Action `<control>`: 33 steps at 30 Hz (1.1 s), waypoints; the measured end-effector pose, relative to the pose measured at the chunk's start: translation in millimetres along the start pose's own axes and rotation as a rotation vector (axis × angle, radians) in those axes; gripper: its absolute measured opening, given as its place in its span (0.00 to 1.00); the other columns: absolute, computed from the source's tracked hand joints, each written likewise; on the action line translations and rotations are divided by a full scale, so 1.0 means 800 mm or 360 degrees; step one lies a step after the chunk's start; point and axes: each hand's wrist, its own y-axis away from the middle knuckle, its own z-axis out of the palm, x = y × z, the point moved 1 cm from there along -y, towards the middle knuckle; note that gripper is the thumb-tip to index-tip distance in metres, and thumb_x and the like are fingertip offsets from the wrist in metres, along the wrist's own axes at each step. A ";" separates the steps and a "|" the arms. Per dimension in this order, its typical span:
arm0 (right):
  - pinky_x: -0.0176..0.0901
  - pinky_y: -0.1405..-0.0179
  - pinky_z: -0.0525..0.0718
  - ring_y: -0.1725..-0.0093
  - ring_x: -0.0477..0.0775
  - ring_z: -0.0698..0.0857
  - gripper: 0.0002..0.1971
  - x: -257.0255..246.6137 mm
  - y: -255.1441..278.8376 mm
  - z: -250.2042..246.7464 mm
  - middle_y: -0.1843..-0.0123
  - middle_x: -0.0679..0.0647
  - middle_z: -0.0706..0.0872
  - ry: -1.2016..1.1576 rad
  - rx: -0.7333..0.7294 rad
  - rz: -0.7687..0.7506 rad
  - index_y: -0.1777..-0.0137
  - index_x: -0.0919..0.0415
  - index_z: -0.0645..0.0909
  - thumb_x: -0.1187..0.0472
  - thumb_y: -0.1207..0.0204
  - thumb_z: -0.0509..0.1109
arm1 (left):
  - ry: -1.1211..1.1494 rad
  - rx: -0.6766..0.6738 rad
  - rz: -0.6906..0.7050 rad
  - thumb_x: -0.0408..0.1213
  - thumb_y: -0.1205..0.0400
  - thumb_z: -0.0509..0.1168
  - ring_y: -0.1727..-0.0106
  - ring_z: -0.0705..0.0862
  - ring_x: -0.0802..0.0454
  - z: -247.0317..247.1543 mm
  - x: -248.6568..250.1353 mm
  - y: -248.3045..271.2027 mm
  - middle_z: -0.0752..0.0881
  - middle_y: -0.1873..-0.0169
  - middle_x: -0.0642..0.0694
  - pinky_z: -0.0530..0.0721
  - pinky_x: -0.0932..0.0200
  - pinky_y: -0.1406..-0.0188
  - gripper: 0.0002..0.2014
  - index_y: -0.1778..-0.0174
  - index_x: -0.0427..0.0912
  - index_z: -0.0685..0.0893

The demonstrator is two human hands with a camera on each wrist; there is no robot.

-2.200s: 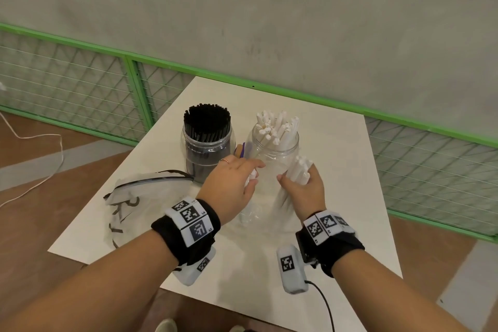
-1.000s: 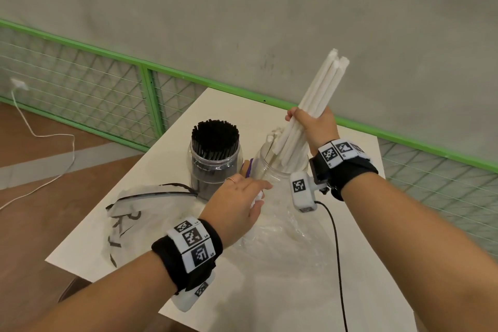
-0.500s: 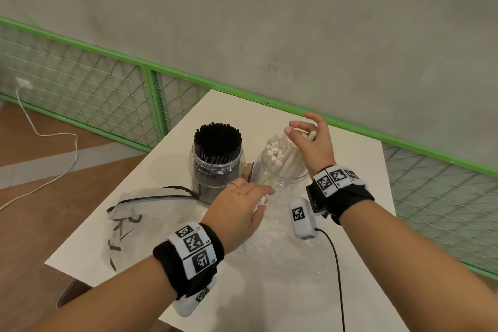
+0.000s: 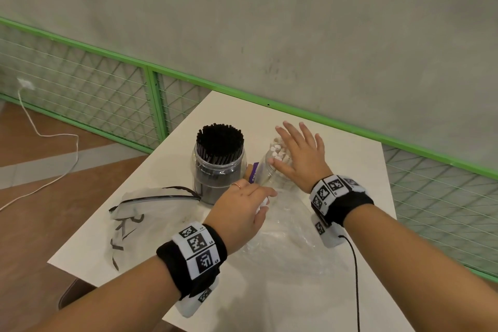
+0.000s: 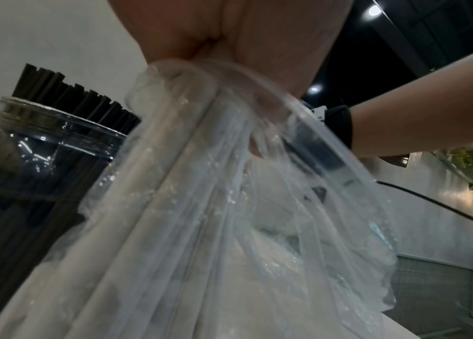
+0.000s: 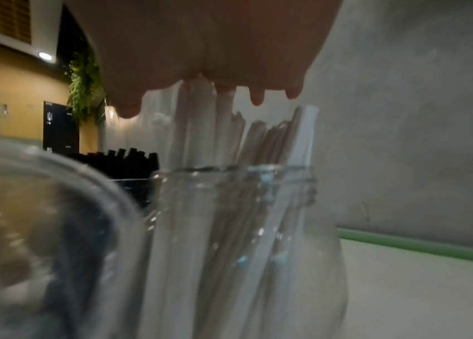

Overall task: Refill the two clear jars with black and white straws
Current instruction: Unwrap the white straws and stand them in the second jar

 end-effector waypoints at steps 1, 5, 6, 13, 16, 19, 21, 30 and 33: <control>0.68 0.20 0.43 0.15 0.57 0.43 0.41 0.003 -0.008 -0.003 0.14 0.43 0.49 0.0083 -0.0067 -0.0011 0.17 0.40 0.48 0.26 0.28 0.49 | 0.0006 -0.0010 -0.0013 0.35 0.24 0.69 0.53 0.81 0.49 -0.001 0.000 0.000 0.86 0.57 0.54 0.64 0.68 0.50 0.16 0.40 0.48 0.82; 0.71 0.22 0.55 0.16 0.61 0.53 0.41 0.011 -0.038 -0.004 0.15 0.44 0.58 0.0172 -0.0422 -0.0074 0.18 0.38 0.54 0.29 0.29 0.63 | 0.0018 -0.0032 -0.0034 0.37 0.23 0.66 0.51 0.81 0.50 -0.001 0.000 0.000 0.86 0.56 0.55 0.66 0.67 0.48 0.15 0.39 0.49 0.82; 0.66 0.24 0.64 0.20 0.61 0.63 0.37 0.011 -0.042 0.000 0.19 0.47 0.67 0.0142 -0.0433 -0.0062 0.20 0.40 0.61 0.32 0.28 0.65 | 0.0013 -0.0030 -0.0033 0.38 0.23 0.65 0.52 0.81 0.50 -0.001 0.001 0.000 0.86 0.56 0.55 0.67 0.66 0.48 0.15 0.40 0.49 0.82; 0.52 0.39 0.75 0.40 0.61 0.77 0.23 0.021 -0.059 -0.005 0.40 0.56 0.80 -0.0431 0.0063 0.0193 0.36 0.59 0.78 0.44 0.25 0.71 | -0.0010 -0.0012 -0.0005 0.39 0.22 0.63 0.52 0.82 0.51 0.000 -0.002 0.001 0.86 0.56 0.55 0.69 0.65 0.46 0.14 0.41 0.50 0.82; 0.55 0.36 0.75 0.36 0.62 0.76 0.24 0.027 -0.060 -0.006 0.35 0.56 0.77 -0.0322 -0.0055 0.0258 0.33 0.56 0.76 0.43 0.23 0.68 | -0.0016 -0.0014 -0.0002 0.40 0.22 0.61 0.52 0.81 0.52 0.000 -0.001 0.000 0.86 0.57 0.56 0.70 0.65 0.46 0.14 0.41 0.50 0.82; 0.60 0.35 0.76 0.32 0.63 0.74 0.28 0.032 -0.054 0.001 0.29 0.54 0.74 -0.0168 -0.0156 0.0300 0.29 0.49 0.73 0.37 0.25 0.67 | 0.0007 -0.0037 0.0001 0.37 0.22 0.66 0.51 0.81 0.51 0.001 -0.001 -0.002 0.86 0.55 0.55 0.69 0.65 0.45 0.15 0.40 0.49 0.82; 0.61 0.33 0.75 0.30 0.62 0.73 0.32 0.035 -0.052 -0.004 0.26 0.54 0.71 -0.0246 -0.0086 0.0326 0.25 0.48 0.69 0.35 0.26 0.66 | 0.0012 -0.0051 0.0000 0.36 0.22 0.66 0.50 0.81 0.50 0.001 0.000 -0.002 0.86 0.55 0.54 0.69 0.65 0.44 0.15 0.39 0.49 0.82; 0.62 0.24 0.68 0.22 0.64 0.65 0.44 0.038 -0.014 0.000 0.19 0.55 0.62 -0.0418 -0.0147 0.0244 0.18 0.46 0.58 0.32 0.31 0.69 | 0.0011 -0.0031 0.0015 0.36 0.23 0.68 0.51 0.82 0.50 0.002 0.000 0.000 0.86 0.56 0.55 0.73 0.61 0.46 0.15 0.40 0.49 0.82; 0.64 0.25 0.69 0.22 0.65 0.63 0.50 0.032 -0.025 0.013 0.17 0.56 0.58 -0.0445 -0.0034 0.0290 0.18 0.43 0.55 0.32 0.37 0.75 | 0.0018 -0.0069 0.0002 0.36 0.22 0.66 0.50 0.81 0.50 0.002 0.001 0.000 0.86 0.55 0.55 0.74 0.59 0.45 0.15 0.39 0.49 0.82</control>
